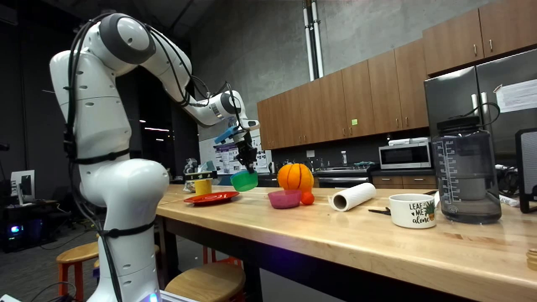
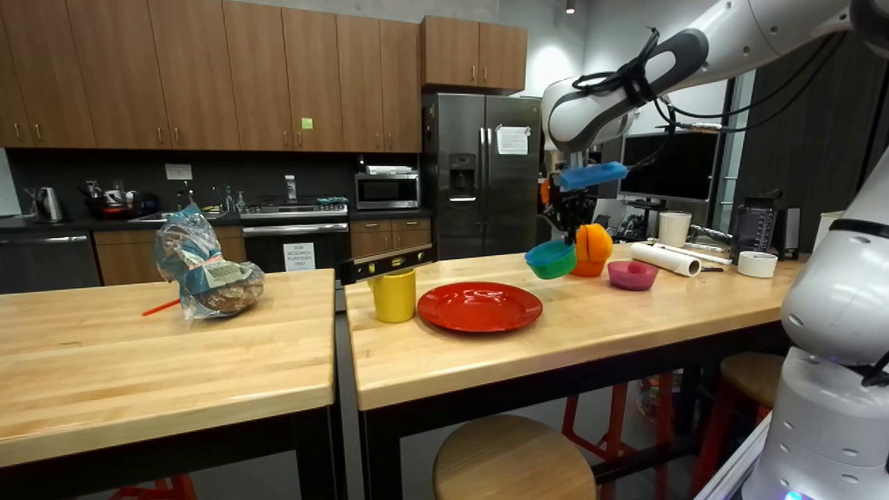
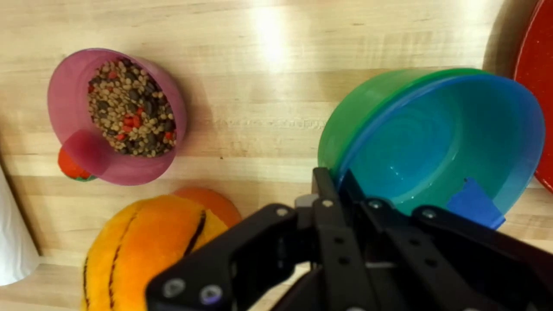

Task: Lift the blue and green bowl, pour some of its content into the purple bowl and then put it back on the table

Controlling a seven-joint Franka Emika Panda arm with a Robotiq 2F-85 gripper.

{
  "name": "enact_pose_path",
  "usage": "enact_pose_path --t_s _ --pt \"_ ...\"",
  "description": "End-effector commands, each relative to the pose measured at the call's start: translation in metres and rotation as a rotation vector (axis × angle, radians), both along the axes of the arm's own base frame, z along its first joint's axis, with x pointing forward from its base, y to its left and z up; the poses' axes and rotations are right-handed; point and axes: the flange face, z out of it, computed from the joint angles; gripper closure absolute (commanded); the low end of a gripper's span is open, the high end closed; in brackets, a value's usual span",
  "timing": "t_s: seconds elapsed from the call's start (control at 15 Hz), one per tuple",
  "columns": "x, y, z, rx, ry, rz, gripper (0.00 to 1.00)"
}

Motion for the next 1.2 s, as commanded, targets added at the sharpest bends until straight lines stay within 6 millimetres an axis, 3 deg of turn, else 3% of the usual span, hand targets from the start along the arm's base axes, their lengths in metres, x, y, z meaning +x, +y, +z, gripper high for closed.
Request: enact_pose_path --t_s 0.0,0.4,0.93,1.0,1.13 --pt "-0.009 -0.006 -0.012 0.065 -0.065 0.004 0.98" --pt "-0.012 -0.008 -0.036 0.131 -0.115 -0.012 0.98" --pt "-0.02 -0.012 -0.053 0.182 -0.114 -0.056 0.98" --pt "-0.02 -0.012 -0.054 0.181 -0.113 -0.061 0.68" --pt "-0.022 -0.014 -0.053 0.176 -0.112 -0.063 0.62"
